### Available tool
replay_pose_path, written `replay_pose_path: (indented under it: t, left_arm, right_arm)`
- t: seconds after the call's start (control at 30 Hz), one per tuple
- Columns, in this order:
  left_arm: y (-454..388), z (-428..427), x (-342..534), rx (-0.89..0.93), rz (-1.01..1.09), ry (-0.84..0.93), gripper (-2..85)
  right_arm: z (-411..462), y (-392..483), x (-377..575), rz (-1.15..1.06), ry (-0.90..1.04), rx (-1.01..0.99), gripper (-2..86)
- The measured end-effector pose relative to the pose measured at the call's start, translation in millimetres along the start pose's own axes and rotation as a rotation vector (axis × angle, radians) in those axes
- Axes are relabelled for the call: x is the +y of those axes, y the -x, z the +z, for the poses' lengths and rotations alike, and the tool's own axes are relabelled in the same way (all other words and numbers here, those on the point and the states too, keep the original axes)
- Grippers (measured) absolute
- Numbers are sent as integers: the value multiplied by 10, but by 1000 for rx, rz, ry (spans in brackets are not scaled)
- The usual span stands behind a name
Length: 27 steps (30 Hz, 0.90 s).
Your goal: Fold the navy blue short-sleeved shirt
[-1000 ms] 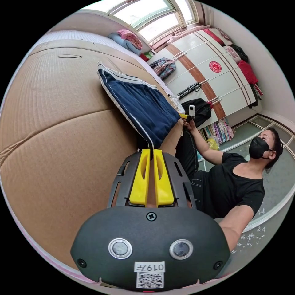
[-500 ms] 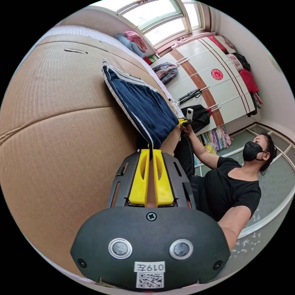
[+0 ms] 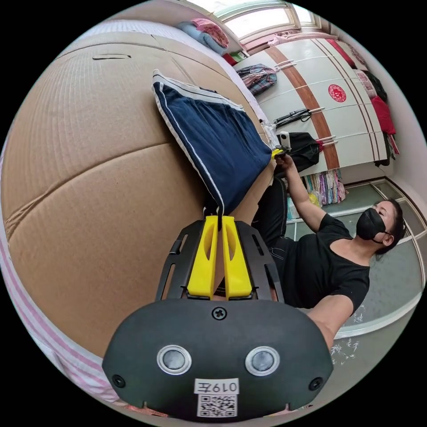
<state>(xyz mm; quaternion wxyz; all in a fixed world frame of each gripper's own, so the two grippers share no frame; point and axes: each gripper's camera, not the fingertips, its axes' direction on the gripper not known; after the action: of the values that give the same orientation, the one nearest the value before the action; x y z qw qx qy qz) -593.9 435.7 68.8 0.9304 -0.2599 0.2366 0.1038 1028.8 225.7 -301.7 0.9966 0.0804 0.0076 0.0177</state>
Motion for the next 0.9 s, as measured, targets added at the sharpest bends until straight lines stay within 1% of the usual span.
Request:
replay_pose_path:
  t: [0.07,0.13,0.2,0.23,0.37,0.47,0.6,0.67,0.77,0.9]
  left_arm:
    - [62,58,-22,23,-20,24,11]
    - [92,107,-18,61,-1,16,12]
    - [121,108,43,89,16,-33,13]
    - [123,102,64,98,24,-46,13]
    - [143,47,201,122,49,-112,11]
    - [159,33,252,139,55,-150,11]
    - [199,73,260,137,37,-161,13]
    - [220,86,255,147,35,-155,13]
    - [230,53,268,125,27,-144,12]
    - [303,76,271,143,-27,-103,13]
  right_arm:
    - [87,-35,-174,46,102,8,1]
    - [131,-13,-266,28,136,28,14]
    - [109,39,-308,-13,121,40,42]
    - [93,59,-319,-31,106,35,70]
    - [33,26,-344,-17,38,19,85]
    - [-46,18,-338,-27,-48,4,77]
    - [-17,13,-380,-37,-73,-2,48]
    - [28,43,-432,-50,-36,24,12]
    - [9,87,-495,-35,49,115,-1]
    - [73,50,-604,-1,159,158,2]
